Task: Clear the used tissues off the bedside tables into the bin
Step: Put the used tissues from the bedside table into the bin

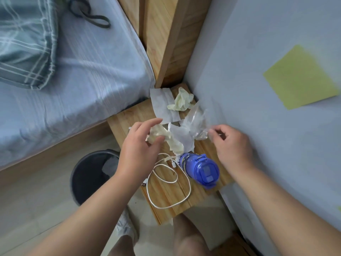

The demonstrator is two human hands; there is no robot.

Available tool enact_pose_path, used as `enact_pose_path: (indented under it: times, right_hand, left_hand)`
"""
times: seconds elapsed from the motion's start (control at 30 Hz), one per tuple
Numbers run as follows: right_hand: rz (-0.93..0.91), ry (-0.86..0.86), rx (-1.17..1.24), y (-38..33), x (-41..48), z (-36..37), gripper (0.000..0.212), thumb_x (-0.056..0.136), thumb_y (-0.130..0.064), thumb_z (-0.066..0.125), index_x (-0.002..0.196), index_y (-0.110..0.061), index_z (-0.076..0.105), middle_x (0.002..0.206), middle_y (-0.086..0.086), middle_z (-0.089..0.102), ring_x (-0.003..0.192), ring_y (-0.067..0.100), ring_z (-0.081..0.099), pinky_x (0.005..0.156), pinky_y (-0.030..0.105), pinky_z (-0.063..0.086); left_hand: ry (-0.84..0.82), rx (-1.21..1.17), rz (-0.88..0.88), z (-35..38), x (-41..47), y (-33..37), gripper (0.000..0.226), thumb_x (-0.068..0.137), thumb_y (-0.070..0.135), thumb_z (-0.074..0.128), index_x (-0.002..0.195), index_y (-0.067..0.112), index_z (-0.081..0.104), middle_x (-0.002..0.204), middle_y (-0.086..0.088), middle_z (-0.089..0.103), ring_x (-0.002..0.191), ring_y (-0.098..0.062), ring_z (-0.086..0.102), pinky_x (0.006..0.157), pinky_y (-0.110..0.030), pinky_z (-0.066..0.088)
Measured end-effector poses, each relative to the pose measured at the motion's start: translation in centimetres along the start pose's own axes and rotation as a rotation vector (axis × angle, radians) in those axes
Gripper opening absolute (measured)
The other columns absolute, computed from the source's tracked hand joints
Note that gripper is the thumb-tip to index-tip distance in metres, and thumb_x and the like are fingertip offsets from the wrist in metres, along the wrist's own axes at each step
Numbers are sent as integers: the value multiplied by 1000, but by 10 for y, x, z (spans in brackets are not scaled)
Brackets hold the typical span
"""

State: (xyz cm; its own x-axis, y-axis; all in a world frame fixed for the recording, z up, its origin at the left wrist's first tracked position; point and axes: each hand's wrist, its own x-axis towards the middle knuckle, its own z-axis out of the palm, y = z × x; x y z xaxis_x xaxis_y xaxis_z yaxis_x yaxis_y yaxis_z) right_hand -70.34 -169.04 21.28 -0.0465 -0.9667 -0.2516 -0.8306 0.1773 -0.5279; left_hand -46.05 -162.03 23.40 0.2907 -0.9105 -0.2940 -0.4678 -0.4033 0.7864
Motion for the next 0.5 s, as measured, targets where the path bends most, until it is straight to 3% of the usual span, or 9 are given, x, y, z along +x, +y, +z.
enact_pose_path:
  times: [0.1, 0.17, 0.3, 0.43, 0.5]
  right_hand:
    - [0, 17, 179, -27, -9, -29, 10, 90, -44, 67, 91, -42, 76, 74, -15, 75, 74, 14, 72, 76, 38, 60]
    - [-61, 73, 279, -52, -17, -49, 15, 90, -41, 67, 83, -53, 73, 71, -18, 74, 64, 6, 68, 74, 40, 61]
    - [-182, 125, 406, -113, -49, -75, 9, 93, -45, 69, 89, -51, 74, 74, -14, 76, 62, 6, 70, 64, 27, 59]
    - [-266, 42, 489, -170, -95, -46, 5, 95, -40, 72, 95, -42, 77, 75, -13, 77, 64, 7, 73, 61, 12, 54]
    - [-294, -33, 476, -187, -116, -14, 6, 97, -38, 70, 97, -39, 76, 78, -14, 76, 67, 7, 72, 61, 9, 52]
  left_hand:
    - [41, -110, 2, -24, -14, 5, 44, 98, 28, 76, 133, 48, 60, 118, 21, 60, 108, 15, 54, 78, -10, 51]
    - [73, -203, -28, -43, -26, 2, 42, 96, 30, 77, 130, 49, 62, 120, 22, 64, 111, 8, 59, 80, -4, 50]
    - [171, -389, -127, -85, -55, -19, 39, 94, 34, 81, 123, 56, 67, 111, 18, 76, 104, -5, 72, 79, -9, 54]
    - [289, -537, -265, -124, -90, -65, 37, 94, 24, 82, 117, 52, 72, 100, 19, 78, 90, -5, 76, 84, -33, 62]
    - [353, -639, -350, -138, -108, -96, 35, 95, 15, 81, 113, 45, 75, 94, 17, 78, 85, -6, 77, 81, -38, 66]
